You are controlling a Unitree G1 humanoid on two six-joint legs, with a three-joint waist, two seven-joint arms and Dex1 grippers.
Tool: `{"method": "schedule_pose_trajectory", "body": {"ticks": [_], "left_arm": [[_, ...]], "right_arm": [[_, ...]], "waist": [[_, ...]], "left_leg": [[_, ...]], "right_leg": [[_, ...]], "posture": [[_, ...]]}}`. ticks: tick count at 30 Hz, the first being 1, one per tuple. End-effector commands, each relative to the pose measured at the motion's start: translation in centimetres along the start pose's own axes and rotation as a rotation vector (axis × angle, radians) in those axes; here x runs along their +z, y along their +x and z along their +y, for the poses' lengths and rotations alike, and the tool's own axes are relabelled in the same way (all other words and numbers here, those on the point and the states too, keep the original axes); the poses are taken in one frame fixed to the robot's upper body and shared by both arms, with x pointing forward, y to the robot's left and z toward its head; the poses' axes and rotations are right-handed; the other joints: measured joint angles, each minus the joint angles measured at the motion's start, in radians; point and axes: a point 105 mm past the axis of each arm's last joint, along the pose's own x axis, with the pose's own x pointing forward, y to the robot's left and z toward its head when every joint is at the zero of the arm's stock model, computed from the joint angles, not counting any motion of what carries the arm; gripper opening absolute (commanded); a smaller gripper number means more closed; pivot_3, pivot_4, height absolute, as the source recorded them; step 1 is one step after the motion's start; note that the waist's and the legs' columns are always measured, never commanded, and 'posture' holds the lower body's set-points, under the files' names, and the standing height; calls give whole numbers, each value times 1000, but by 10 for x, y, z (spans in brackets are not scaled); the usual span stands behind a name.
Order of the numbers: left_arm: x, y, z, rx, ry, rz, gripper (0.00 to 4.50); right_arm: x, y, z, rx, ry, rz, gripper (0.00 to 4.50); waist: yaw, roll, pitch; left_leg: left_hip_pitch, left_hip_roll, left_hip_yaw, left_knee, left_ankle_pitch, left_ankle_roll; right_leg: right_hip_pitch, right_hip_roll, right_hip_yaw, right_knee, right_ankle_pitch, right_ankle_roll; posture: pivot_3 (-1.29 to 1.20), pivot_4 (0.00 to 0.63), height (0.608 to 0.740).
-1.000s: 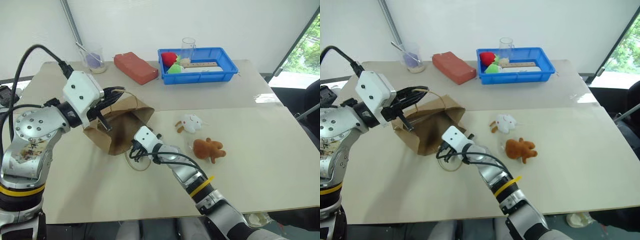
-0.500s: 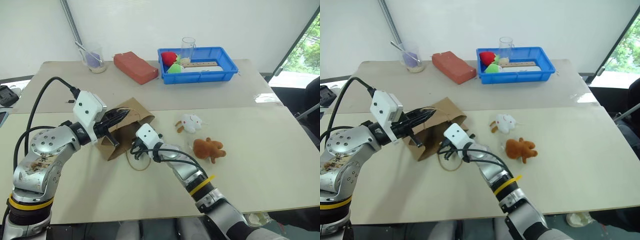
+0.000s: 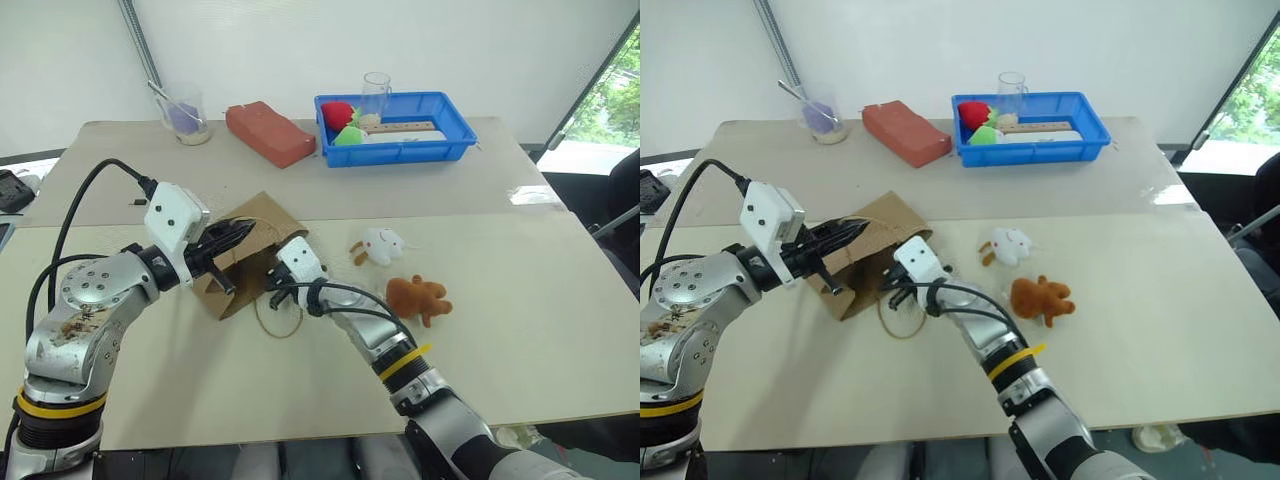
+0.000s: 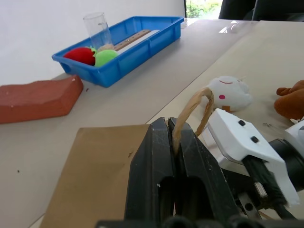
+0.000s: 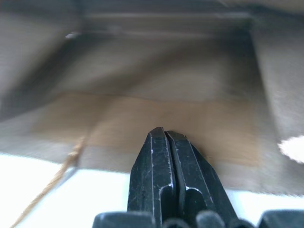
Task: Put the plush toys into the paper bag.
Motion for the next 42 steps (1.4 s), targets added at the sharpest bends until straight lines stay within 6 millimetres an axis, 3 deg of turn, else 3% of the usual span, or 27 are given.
{"method": "schedule_pose_trajectory", "body": {"ticks": [1, 11, 16, 22, 26, 30, 37, 42], "left_arm": [[10, -1, 8, 33, -31, -36, 0], [16, 2, 2, -8, -131, -34, 0], [19, 4, 5, 6, -150, -43, 0], [21, 6, 5, 9, -180, -44, 0], [21, 5, 6, 12, -182, -40, 0], [21, 8, 3, 6, -249, -58, 0], [16, 23, -14, -44, -299, -60, 0], [16, 29, -15, -45, -332, -74, 0]], "right_arm": [[54, 10, 25, 52, -135, -171, 74], [43, 23, 9, -28, -154, -149, 74], [33, 33, 9, -33, -99, -119, 74], [36, 43, 18, -25, -64, -139, 74], [25, 45, 19, -19, -57, -102, 74], [24, 38, 16, -10, -71, -115, 74], [45, 16, 20, 54, -122, -185, 74], [45, -1, 25, 87, -130, -181, 74]], "waist": [[-1, 0, 0], [-2, 0, 0], [-3, 0, 0], [-3, 0, 0], [-4, 0, 0], [-3, 0, 0], [-3, 0, 0], [4, 0, 0]], "left_leg": [[0, 0, 0, 0, 0, 0], [0, 0, -1, 0, 0, 0], [0, 0, -1, 0, 0, 0], [2, 0, -1, 0, 0, 0], [3, 0, -1, 0, 0, 0], [4, 0, -1, 0, 0, 0], [-2, 0, -1, 0, 0, -1], [-3, 0, -3, -2, 0, -1]], "right_leg": [[0, 0, 0, 0, 0, 0], [0, -1, 0, 0, 0, 0], [0, -1, -1, 0, 0, 0], [2, -1, 0, 0, 0, 0], [3, -1, 0, 1, 0, 0], [4, -1, 0, 1, 0, 0], [-2, -1, -1, 2, 0, 0], [-2, -3, -2, -1, 0, 0]], "posture": [[0, 150, 740], [0, 150, 740], [0, 150, 740], [0, 150, 740], [0, 150, 740], [0, 150, 740], [0, 150, 740], [0, 150, 740]]}}
